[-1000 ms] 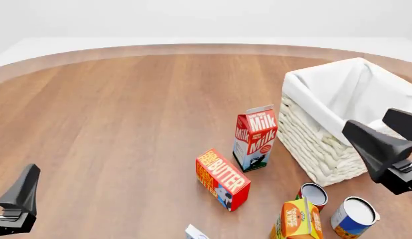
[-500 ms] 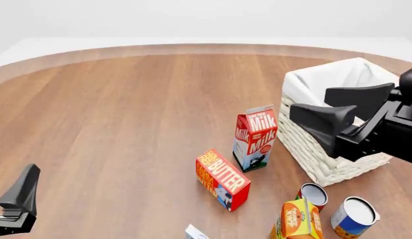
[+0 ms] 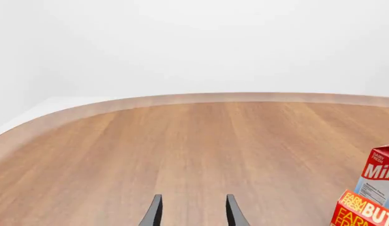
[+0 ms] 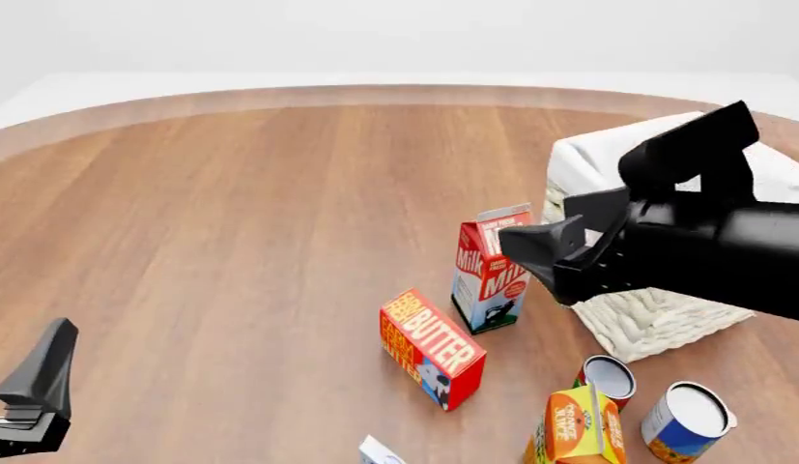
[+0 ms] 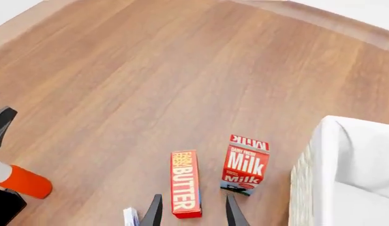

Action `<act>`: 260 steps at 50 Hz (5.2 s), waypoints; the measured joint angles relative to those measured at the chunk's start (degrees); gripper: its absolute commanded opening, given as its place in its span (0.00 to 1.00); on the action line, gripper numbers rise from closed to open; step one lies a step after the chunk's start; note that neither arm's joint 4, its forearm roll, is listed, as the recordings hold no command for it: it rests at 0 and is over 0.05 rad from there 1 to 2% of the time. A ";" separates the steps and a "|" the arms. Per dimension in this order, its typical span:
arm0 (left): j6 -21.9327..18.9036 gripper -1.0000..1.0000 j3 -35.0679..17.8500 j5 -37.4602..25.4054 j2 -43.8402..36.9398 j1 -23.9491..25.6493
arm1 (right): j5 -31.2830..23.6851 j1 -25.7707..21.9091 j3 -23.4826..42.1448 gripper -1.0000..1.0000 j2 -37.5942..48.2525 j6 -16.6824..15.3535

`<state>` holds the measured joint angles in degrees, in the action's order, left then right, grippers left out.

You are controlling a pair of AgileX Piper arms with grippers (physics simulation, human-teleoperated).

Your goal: Pick up the cream cheese box and the butter, and put them in the basket.

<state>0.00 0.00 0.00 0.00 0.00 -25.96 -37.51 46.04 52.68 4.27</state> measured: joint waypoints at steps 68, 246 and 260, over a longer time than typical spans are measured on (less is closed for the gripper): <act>0.00 1.00 0.00 0.00 0.00 0.00 | 12.53 -1.90 -3.69 1.00 23.18 2.99; 0.00 1.00 0.00 0.00 0.00 0.00 | 1.76 -0.64 5.79 0.00 6.53 -5.25; 0.00 1.00 0.00 0.00 0.00 0.00 | -2.82 5.77 11.30 0.00 1.58 -6.26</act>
<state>0.00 0.00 0.00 0.00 0.00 -28.78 -31.75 57.34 54.25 -2.00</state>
